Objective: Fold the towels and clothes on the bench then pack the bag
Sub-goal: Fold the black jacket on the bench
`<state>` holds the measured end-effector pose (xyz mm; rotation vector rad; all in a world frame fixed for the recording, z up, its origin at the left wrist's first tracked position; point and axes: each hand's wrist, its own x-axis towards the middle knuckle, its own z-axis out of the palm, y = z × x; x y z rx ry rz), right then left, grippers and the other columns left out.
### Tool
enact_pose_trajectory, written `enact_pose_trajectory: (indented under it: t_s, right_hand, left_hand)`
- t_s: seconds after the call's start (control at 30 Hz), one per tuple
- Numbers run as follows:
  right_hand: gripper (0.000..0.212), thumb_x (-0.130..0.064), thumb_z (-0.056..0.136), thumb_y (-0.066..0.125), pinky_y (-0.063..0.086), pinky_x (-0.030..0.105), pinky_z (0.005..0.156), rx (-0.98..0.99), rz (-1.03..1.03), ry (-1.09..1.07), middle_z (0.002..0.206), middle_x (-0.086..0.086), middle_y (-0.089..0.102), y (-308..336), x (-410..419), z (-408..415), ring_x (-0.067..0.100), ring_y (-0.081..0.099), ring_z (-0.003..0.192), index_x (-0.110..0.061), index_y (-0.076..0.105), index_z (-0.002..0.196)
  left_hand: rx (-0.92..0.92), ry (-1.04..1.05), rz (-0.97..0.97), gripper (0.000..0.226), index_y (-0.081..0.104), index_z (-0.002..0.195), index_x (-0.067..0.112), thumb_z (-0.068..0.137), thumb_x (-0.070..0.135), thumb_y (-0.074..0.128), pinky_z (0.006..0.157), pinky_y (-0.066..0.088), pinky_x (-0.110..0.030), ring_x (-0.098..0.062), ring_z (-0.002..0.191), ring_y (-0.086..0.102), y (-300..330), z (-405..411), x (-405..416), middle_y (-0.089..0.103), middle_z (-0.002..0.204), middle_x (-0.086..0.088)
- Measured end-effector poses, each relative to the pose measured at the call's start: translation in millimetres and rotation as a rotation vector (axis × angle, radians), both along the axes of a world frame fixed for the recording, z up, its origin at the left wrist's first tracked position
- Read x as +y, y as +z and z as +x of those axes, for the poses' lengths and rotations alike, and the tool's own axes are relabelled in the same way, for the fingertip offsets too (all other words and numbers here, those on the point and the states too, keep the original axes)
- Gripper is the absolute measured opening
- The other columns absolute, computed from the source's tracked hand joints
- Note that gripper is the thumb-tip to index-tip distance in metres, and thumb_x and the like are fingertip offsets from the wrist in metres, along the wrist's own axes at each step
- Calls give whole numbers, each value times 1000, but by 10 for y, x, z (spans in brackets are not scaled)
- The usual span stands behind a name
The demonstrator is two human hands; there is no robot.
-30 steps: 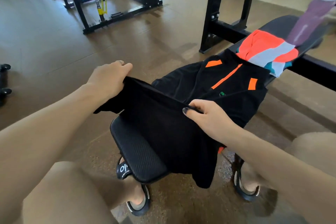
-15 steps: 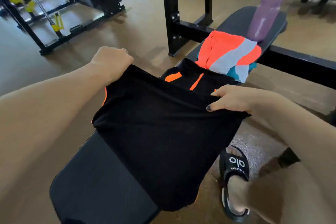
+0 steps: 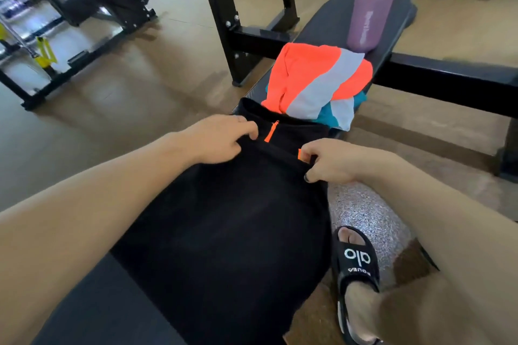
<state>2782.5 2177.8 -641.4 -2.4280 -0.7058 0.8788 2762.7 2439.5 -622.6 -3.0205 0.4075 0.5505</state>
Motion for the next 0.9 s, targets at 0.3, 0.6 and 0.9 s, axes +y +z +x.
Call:
enact_pose_trajectory:
  t_s: [0.3, 0.6, 0.9]
  right_hand:
    - [20, -28, 92, 65, 33, 19, 47, 127, 20, -48, 69, -5, 49, 133, -20, -103, 10, 45, 57, -8, 69, 90]
    - [21, -27, 82, 70, 35, 29, 59, 93, 14, -66, 73, 5, 45, 91, 69, -158, 20, 44, 66, -13, 57, 72]
    - [30, -26, 78, 70, 31, 29, 55, 67, 139, -177, 59, 1, 33, 201, -8, -157, 19, 36, 58, -11, 47, 66]
  left_hand:
    - [60, -36, -128, 11, 49, 93, 21, 88, 18, 59, 70, 38, -31, -17, 81, 52, 25, -54, -233, 55, 92, 6]
    - [134, -90, -96, 23, 48, 119, 38, 97, 32, 53, 89, 47, -34, -14, 98, 59, 67, -181, -270, 62, 116, 10]
    - [107, -154, -37, 22, 67, 108, 24, 102, 33, 47, 102, 45, -38, -13, 110, 58, 22, -73, -326, 57, 133, 10]
